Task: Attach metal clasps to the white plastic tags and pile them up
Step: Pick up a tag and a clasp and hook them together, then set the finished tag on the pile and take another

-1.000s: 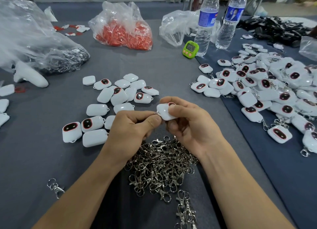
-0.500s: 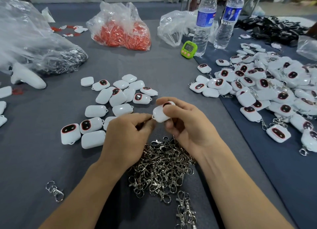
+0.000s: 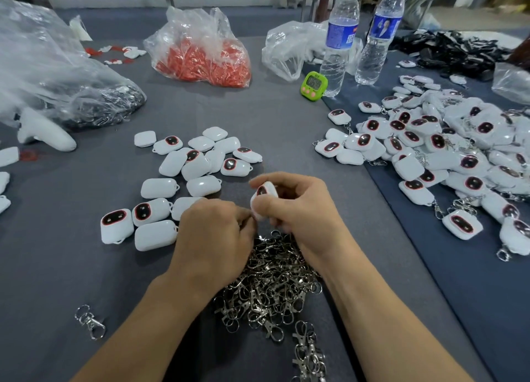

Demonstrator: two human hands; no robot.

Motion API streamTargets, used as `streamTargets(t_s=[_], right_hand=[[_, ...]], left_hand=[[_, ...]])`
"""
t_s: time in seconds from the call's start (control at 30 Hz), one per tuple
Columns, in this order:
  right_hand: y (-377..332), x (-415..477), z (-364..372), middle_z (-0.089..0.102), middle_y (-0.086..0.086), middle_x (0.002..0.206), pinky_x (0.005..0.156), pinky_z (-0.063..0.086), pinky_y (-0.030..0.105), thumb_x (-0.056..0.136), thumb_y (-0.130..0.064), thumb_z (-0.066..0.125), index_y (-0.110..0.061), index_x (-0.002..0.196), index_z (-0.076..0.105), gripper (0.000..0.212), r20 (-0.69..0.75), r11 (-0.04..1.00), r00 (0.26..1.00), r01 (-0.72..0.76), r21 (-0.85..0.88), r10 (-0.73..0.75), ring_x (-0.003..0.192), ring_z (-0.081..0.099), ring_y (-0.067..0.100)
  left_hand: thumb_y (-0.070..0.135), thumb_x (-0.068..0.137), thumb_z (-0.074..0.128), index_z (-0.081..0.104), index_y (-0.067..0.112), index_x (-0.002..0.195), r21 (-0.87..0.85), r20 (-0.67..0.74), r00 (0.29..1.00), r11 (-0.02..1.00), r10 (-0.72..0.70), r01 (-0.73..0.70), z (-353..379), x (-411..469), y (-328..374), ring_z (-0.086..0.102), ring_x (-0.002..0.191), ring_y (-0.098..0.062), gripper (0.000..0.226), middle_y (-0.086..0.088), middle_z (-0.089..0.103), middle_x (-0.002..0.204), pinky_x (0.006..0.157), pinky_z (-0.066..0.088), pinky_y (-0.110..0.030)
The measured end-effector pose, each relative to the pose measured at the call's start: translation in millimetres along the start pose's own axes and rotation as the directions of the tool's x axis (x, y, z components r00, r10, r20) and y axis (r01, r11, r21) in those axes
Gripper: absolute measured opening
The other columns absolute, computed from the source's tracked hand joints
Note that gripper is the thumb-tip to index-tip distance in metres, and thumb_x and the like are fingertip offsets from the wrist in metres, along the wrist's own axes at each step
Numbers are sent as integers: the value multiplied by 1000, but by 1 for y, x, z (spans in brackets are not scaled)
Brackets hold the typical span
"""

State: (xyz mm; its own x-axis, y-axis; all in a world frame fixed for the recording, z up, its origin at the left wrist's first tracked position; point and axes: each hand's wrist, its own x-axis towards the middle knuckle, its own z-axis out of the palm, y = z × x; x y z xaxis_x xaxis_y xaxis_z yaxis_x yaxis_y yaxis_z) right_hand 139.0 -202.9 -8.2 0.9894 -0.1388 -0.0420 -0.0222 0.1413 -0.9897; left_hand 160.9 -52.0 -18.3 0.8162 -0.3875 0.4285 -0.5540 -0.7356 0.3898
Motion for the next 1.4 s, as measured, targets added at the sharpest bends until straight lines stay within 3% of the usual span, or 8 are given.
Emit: streamTargets(t_s=[0.13,0.27,0.37,0.57,0.73,0.93,1.13,1.4], right_hand=[[1,-2,5,68,1,69,44,39,14,77,1,74,-18,87,79,23,-9,997,999,52,-59,-52,52,55,6],[0,3,-2,69,4,71,40,35,20,84,1,69,-13,94,78,19,-40,997,999,-25,73,28,50,51,10],[-2,7,-10,74,9,80,38,32,20,89,4,62,-7,101,76,22,-67,989,992,-98,115,107,47,48,10],[-12,13,-34,72,18,80,38,34,20,87,11,57,-5,95,74,24,-245,967,962,-58,248,121,43,51,12],[-20,8,-66,75,8,118,86,60,27,85,3,63,-2,127,67,42,-198,460,978,147,876,64,105,74,19],[-17,11,-50,77,1,115,80,58,23,74,-1,66,-12,119,71,47,-176,753,984,89,652,36,99,74,12],[-13,14,-40,79,6,102,72,57,21,67,-4,68,-14,97,78,33,-157,855,987,43,518,45,86,75,13],[-10,12,-37,78,7,88,70,57,21,69,-7,67,-17,82,84,24,-66,899,998,7,438,25,76,73,13]], left_hand=[[28,79,66,71,13,57,180,-65,992,979,104,-91,0,0,-5,51,49,-31,27,-6,57,49,59,30,-30],[39,84,66,77,23,75,-84,-95,989,990,-117,109,2,1,-3,58,59,-20,22,6,64,58,58,47,-35],[39,80,80,75,38,86,-322,-115,952,917,-283,233,3,5,-6,54,56,-4,8,20,61,59,51,39,-16],[35,77,85,76,40,79,-339,-102,936,896,-338,287,5,4,-8,56,64,-7,10,19,62,70,55,42,-18],[35,80,80,76,36,73,-245,-25,951,925,-307,292,5,4,-6,61,63,-10,9,16,63,59,66,52,-32],[19,77,83,79,28,75,-28,-150,964,976,-218,216,7,1,-6,58,76,-21,10,10,70,68,83,43,-36],[15,80,70,71,13,121,179,-174,949,940,-262,292,8,3,-15,53,122,-32,41,-9,65,129,106,35,-44],[12,85,73,72,15,113,86,-74,969,966,-237,243,5,4,-17,61,94,-29,29,-1,69,104,90,46,-43]])
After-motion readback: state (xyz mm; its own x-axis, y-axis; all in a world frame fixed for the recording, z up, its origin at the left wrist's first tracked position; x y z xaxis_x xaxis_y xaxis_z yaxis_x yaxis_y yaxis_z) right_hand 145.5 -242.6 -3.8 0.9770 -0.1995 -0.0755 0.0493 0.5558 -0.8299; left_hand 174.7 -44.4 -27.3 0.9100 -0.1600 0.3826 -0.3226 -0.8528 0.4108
